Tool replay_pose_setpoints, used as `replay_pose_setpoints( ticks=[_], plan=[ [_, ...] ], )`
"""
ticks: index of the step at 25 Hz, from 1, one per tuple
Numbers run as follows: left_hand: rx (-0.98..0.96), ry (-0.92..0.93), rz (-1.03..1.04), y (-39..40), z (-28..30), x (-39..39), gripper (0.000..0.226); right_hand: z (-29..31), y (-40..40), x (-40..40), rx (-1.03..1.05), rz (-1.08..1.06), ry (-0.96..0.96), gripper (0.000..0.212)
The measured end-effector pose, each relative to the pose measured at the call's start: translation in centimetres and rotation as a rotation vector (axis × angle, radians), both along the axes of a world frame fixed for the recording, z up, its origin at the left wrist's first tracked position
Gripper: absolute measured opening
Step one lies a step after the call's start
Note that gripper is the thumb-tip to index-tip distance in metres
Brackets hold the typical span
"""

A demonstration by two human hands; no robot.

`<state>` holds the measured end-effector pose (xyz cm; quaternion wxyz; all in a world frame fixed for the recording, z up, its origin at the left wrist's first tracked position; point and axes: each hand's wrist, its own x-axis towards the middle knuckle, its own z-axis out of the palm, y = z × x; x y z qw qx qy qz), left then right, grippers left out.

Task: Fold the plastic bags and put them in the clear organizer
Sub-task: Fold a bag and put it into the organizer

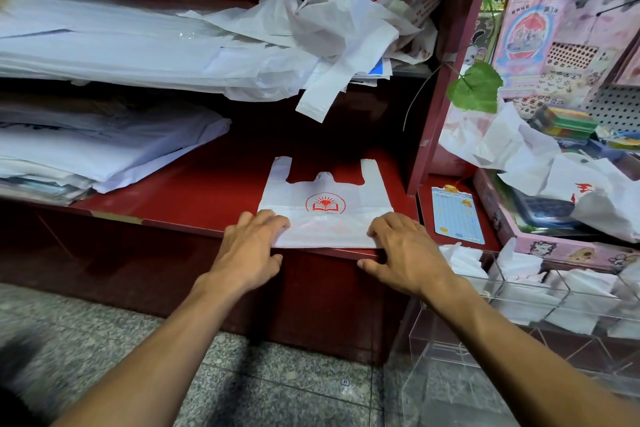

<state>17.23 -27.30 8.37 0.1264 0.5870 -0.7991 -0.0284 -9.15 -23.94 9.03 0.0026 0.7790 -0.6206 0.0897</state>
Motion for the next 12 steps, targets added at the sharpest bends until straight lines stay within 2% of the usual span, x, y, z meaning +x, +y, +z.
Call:
replay_pose_setpoints(
  ticks=[4, 5, 7, 8, 9, 10, 12],
  plan=[
    [0.041, 0.049, -0.03, 0.4, 0.6, 0.3, 0.054, 0.1, -0.3, -0.5, 0.061, 0.021, -0.121, 0.05],
    [0.1, 0.121, -0.006, 0.3, 0.6, 0.5, 0.051, 0.2, -0.4, -0.7, 0.082, 0.023, -0.162, 0.051],
    [0.273, 0.396, 0.087, 0.1, 0.8, 1.1, 0.047, 0.3, -0.5, -1.2, 0.082, 0.019, -0.226, 0.053],
    [0.305, 0.559, 0.123, -0.3, 0.7, 1.4, 0.046, 0.4, -0.5, -1.3, 0.07, 0.014, -0.248, 0.053],
    [0.285, 0.641, 0.138, -0.7, 0.5, 1.6, 0.044, 0.4, -0.6, -1.4, 0.055, 0.012, -0.257, 0.051],
    [0.243, 0.649, 0.142, -0.9, 0.4, 1.5, 0.04, 0.4, -0.7, -1.4, 0.041, 0.011, -0.255, 0.044],
    [0.148, 0.465, 0.161, -1.3, 0.2, 0.9, 0.032, 0.2, -1.1, -1.1, 0.022, -0.001, -0.215, 0.028]
  ],
)
